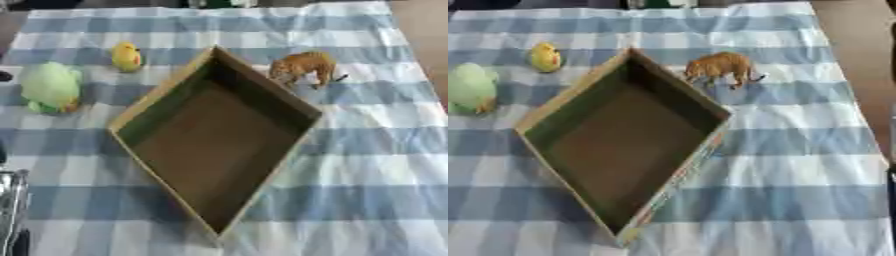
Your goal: Pick up objects on the table and place them in the box.
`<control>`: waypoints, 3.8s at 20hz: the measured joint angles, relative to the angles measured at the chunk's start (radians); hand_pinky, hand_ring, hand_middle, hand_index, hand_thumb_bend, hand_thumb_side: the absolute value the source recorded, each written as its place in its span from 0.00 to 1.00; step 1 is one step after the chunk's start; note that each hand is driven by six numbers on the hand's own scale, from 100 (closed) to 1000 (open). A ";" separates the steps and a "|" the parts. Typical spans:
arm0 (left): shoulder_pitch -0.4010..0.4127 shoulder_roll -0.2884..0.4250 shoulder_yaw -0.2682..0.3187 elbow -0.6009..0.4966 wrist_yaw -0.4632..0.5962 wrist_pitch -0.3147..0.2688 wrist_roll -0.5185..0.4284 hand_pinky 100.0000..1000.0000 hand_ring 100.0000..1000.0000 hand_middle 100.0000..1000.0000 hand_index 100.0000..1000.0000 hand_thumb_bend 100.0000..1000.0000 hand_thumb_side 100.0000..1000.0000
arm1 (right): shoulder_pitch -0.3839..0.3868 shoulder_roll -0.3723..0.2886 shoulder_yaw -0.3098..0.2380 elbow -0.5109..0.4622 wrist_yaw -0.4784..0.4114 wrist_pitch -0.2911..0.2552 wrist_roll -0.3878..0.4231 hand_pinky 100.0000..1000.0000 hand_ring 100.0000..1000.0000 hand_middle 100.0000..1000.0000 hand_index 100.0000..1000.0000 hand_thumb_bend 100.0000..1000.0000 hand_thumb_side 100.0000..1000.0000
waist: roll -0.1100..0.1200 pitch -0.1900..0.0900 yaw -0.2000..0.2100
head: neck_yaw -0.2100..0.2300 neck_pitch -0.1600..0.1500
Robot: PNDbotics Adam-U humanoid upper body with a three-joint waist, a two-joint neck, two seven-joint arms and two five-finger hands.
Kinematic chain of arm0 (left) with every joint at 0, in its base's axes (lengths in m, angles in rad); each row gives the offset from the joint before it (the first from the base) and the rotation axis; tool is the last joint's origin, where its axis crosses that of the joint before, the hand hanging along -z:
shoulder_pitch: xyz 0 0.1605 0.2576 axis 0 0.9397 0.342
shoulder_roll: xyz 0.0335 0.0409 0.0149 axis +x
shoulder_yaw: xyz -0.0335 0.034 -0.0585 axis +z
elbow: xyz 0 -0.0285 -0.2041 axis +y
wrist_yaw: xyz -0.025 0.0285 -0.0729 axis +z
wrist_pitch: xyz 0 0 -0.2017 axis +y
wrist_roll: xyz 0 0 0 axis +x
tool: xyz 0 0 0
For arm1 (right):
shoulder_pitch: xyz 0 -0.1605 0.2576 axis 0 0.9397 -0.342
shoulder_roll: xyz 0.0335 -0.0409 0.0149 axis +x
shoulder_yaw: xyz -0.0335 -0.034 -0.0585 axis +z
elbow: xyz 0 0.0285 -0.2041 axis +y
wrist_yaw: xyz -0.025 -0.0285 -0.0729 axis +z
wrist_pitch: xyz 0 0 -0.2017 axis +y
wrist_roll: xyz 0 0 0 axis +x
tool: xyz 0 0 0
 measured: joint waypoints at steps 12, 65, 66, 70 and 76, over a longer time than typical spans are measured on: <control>0.001 -0.001 0.000 0.000 0.000 0.000 0.000 0.37 0.50 0.55 0.69 0.00 0.76 | -0.003 -0.011 0.001 0.002 0.001 -0.004 0.006 0.71 0.89 0.51 0.80 0.00 0.54 | 0.004 0.016 0.000 | -0.001 0.000; 0.013 0.002 -0.030 0.000 0.013 0.003 -0.033 0.37 0.51 0.55 0.69 0.00 0.75 | -0.754 -0.297 0.418 1.039 0.685 -0.583 0.587 0.84 0.96 0.85 0.87 0.19 0.43 | -0.024 -0.007 0.043 | -0.067 -0.001; 0.013 0.002 -0.030 0.000 0.013 0.003 -0.033 0.37 0.51 0.55 0.69 0.00 0.75 | -0.760 -0.291 0.412 1.059 0.701 -0.584 0.588 0.85 0.97 0.85 0.87 0.19 0.42 | -0.024 -0.007 0.043 | -0.067 -0.002; 0.013 0.002 -0.030 0.000 0.013 0.003 -0.033 0.37 0.51 0.55 0.69 0.00 0.75 | -0.768 -0.272 0.383 1.116 0.761 -0.582 0.589 0.85 0.97 0.85 0.88 0.22 0.36 | -0.024 -0.007 0.042 | -0.067 -0.008; 0.013 0.002 -0.031 0.000 0.014 0.003 -0.033 0.37 0.51 0.55 0.69 0.00 0.75 | -0.770 -0.253 0.357 1.156 0.819 -0.583 0.588 0.85 0.99 0.84 0.88 0.29 0.29 | -0.023 -0.005 0.042 | -0.067 -0.009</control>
